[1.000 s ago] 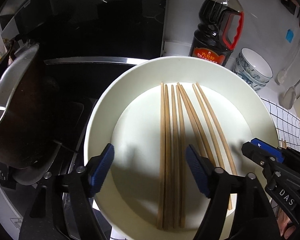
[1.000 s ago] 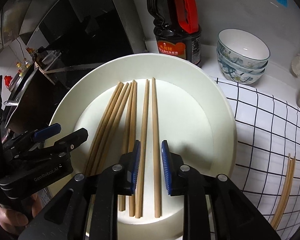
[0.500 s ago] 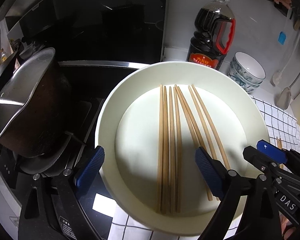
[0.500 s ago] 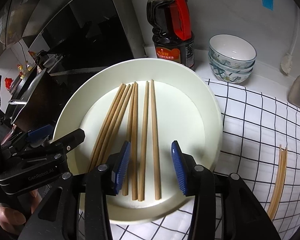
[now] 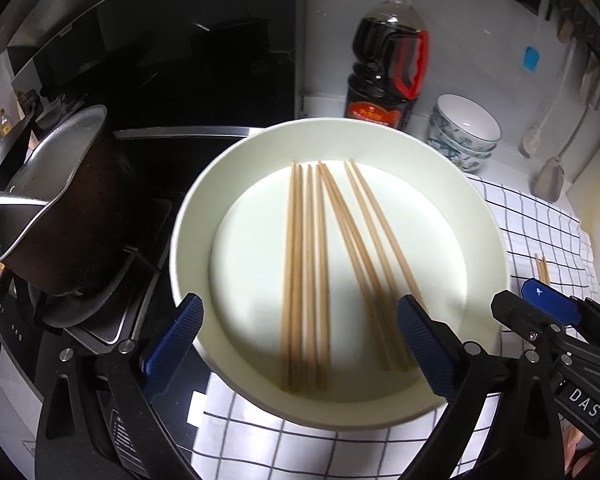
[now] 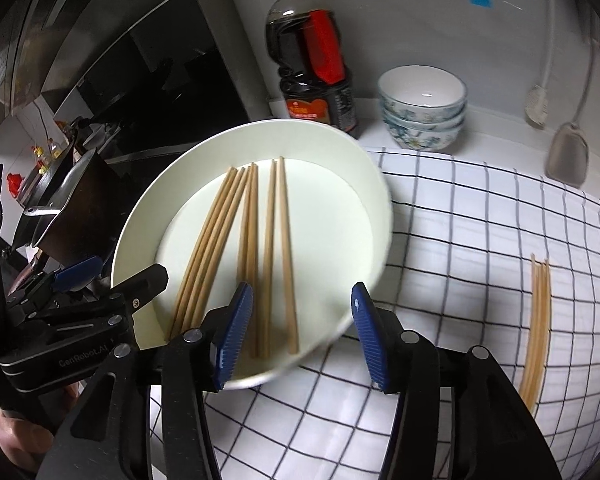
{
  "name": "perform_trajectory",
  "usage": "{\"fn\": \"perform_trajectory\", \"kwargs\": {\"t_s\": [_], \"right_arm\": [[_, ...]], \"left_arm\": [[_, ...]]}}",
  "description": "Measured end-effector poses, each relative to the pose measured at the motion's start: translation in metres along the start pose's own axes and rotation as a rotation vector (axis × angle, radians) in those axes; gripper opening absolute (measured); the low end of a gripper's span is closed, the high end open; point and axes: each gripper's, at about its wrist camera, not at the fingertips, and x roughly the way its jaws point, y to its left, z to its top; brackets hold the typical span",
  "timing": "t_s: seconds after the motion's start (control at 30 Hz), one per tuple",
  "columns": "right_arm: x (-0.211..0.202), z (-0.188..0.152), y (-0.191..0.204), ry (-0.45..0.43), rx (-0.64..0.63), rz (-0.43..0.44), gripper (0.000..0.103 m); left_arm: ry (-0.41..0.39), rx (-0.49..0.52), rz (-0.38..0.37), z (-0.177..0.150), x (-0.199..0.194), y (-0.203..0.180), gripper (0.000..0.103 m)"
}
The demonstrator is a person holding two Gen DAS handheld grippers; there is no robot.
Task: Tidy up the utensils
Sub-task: 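Move both open tools back toward the remaining chopsticks on the mat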
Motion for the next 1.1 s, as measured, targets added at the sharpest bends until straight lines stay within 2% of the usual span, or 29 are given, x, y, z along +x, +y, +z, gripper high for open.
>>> {"fn": "perform_trajectory", "kwargs": {"t_s": [0.67,1.1], "right_arm": [[-0.056,-0.043,-0.077,-0.053,0.138,-0.081,0.051],[-0.079,-0.069,-0.124,-0.073,0.2,-0.144,0.052]], "left_arm": [[-0.021,0.111,-0.1,-0.017,-0.029,-0.084,0.095],[-0.031,0.171,-0.176,-0.028,-0.038,-0.13,0.095]]}}
